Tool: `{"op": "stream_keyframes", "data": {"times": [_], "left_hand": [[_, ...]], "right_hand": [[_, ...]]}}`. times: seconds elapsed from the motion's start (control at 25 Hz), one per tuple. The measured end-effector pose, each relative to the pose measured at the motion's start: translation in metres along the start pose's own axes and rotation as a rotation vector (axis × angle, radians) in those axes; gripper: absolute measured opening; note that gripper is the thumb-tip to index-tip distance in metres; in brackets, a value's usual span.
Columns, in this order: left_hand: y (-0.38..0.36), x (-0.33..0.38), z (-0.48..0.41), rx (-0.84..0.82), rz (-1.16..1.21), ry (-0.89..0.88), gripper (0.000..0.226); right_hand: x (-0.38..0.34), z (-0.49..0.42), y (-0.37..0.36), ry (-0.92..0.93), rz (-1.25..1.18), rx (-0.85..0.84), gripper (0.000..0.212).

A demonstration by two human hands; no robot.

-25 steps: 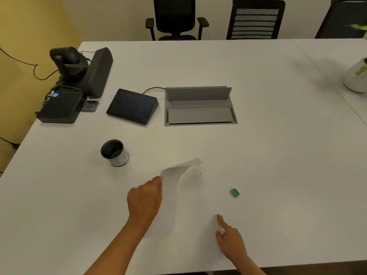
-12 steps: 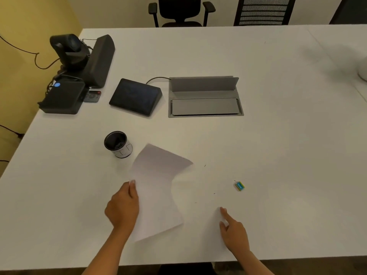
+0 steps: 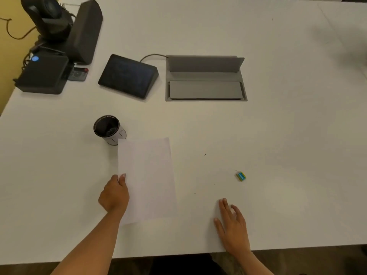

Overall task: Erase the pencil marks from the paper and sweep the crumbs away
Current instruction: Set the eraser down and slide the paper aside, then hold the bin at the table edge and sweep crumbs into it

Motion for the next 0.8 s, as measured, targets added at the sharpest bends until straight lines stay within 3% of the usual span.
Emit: {"op": "stream_keyframes", "data": {"times": [0.16,0.56,0.68,0.8], "left_hand": [[-0.024,0.002,-0.013,-0.070,-0.070,-0.024,0.046],[-0.035,-0.003,-0.010,-0.083,0.045,-0.031,0.027],[-0.031,-0.005,-0.020,-0.034,0.096,0.036,0.044],[-0.027,0.003,-0.051,-0.050,0.279,0.098,0.082]], "right_hand": [[0.003,0.003,-0.016,0.019,0.084,-0.111,0.077],[0.003,0.000,-0.018,-0.030,0.120,-0.257,0.082],[0.004,-0.003,-0.018,-0.044,0.120,-0.325,0.086],[0.005,-0.008,-0.019,-0.059,0.120,-0.403,0.094]]}}
Point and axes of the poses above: each hand's wrist, its own z-axis away from the middle knuckle, its own y-axis out of the back of the hand, x = y × z, the point moved 5 cm from there along -z, towards the middle knuckle, and after that the axes turned 2 degrees about -y, right-handed, at the moved point
